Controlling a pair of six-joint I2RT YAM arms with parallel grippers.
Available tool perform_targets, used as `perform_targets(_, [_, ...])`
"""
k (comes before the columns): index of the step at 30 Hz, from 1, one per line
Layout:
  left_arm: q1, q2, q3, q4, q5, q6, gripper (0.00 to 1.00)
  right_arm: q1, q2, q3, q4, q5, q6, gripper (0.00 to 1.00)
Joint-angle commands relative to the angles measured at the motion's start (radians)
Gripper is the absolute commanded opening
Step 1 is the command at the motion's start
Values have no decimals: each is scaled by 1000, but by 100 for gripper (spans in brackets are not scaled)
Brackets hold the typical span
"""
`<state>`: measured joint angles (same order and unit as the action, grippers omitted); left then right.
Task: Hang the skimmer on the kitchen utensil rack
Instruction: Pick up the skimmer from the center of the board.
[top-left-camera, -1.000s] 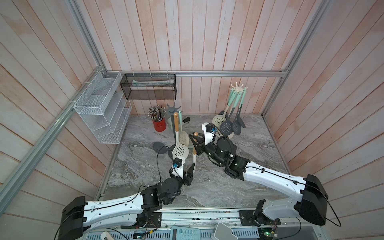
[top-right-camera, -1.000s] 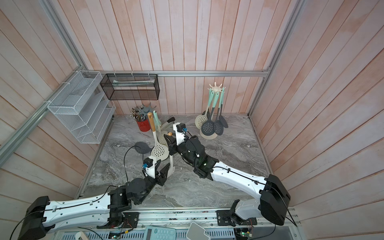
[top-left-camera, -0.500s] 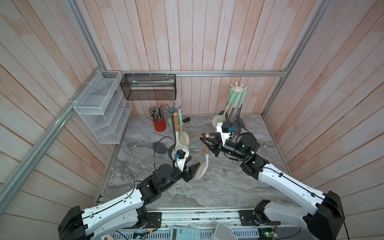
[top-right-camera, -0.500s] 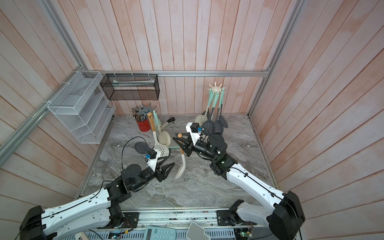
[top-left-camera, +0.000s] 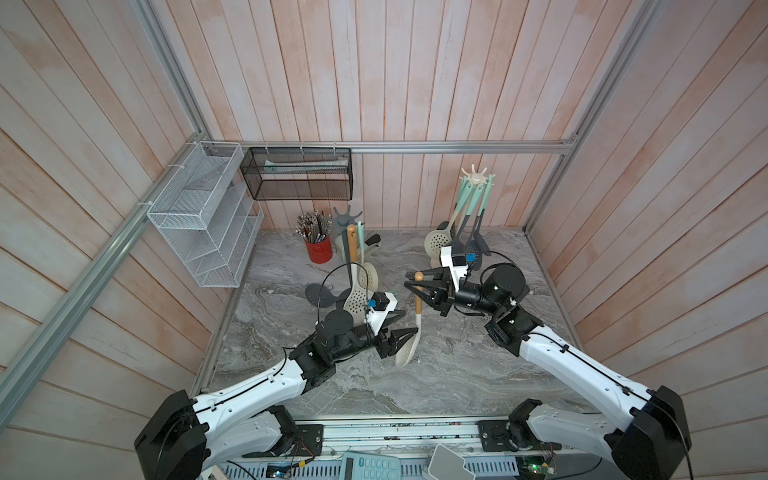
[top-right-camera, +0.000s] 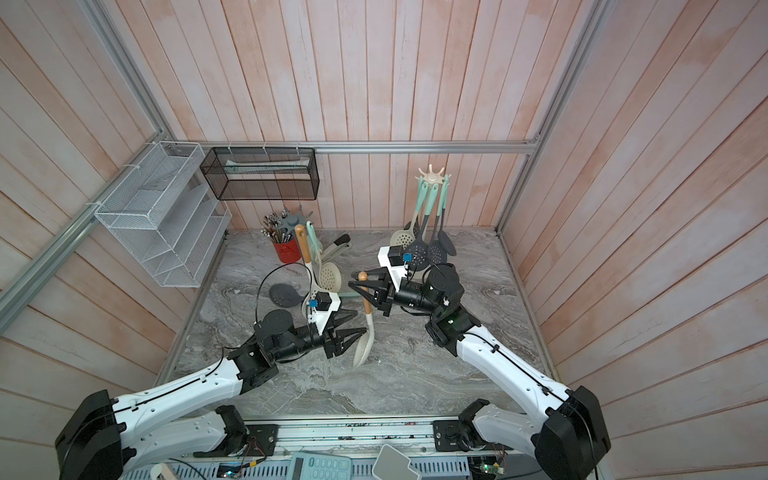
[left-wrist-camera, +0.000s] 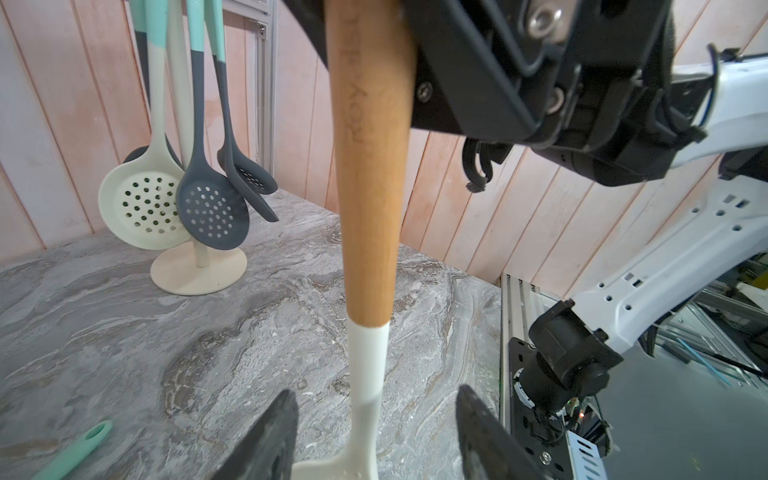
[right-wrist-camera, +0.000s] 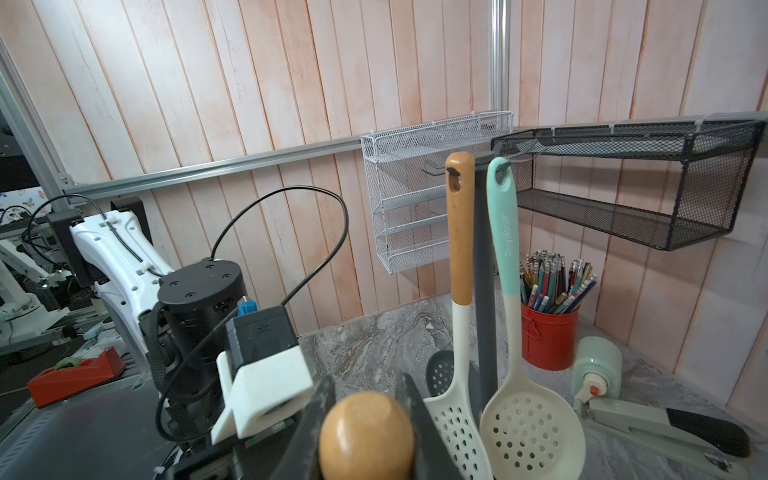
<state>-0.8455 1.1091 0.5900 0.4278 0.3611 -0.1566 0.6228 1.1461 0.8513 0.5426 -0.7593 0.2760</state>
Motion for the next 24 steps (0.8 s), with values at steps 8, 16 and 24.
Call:
perform_targets(8, [59,86,57,116,144,39,58,-10,-22,56,60,-65,66,13])
perform_targets(16, [65,116,73,116,237,44,51,-31,-6,79,74,-100,107,13])
perform_targets(24, [66,155,84,165,260,34,50,-37,27,104,92,-115,134,14])
